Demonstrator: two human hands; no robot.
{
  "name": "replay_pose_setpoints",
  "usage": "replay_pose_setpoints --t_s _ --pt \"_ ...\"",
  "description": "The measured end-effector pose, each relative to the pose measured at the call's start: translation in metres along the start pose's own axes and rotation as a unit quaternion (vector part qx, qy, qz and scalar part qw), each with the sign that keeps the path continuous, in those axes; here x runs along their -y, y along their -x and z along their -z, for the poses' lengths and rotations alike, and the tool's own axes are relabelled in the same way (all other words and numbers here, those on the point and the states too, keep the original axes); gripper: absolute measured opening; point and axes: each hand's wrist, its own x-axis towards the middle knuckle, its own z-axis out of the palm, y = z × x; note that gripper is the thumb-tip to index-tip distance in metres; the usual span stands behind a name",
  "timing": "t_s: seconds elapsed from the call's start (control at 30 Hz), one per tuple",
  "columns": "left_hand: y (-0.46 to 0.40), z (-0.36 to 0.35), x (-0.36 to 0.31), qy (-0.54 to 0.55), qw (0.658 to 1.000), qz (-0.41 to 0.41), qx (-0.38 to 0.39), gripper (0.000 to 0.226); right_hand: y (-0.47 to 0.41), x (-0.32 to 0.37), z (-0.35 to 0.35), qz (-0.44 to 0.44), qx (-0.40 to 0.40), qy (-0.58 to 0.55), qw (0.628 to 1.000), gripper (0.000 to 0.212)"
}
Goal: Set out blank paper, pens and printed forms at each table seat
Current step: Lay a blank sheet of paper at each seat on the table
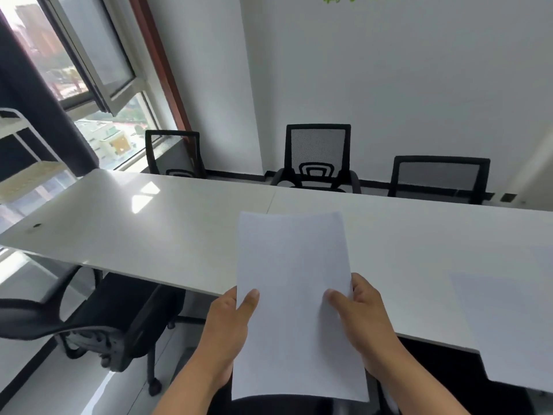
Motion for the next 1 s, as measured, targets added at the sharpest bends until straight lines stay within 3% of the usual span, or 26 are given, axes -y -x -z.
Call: replay_pose_setpoints --t_s 0.13,0.23,0.37,0.6,1.0 --pt "-0.033 -0.003 0.000 -0.018 1.000 0.014 0.017 0.028 -0.027 -0.008 0.000 -0.018 -0.010 0.005 1.000 0.014" --pt "-0.068 0.000 0.017 -0.014 0.999 0.037 0.018 0.045 -0.053 -0.024 -0.009 -0.047 -0.022 0.021 0.998 0.010" --pt "-0.106 0.006 0.047 -0.008 0.997 0.064 0.034 0.024 -0.084 -0.058 -0.029 -0.066 -0.082 0.040 0.994 0.005" --pt "-0.168 0.023 0.088 -0.008 0.991 0.096 0.088 0.022 -0.127 -0.114 -0.067 -0.082 -0.190 0.039 0.978 0.017" --pt "-0.226 0.026 0.107 0.013 0.983 0.140 0.120 0.022 -0.177 -0.152 -0.080 -0.123 -0.209 0.027 0.970 0.034"
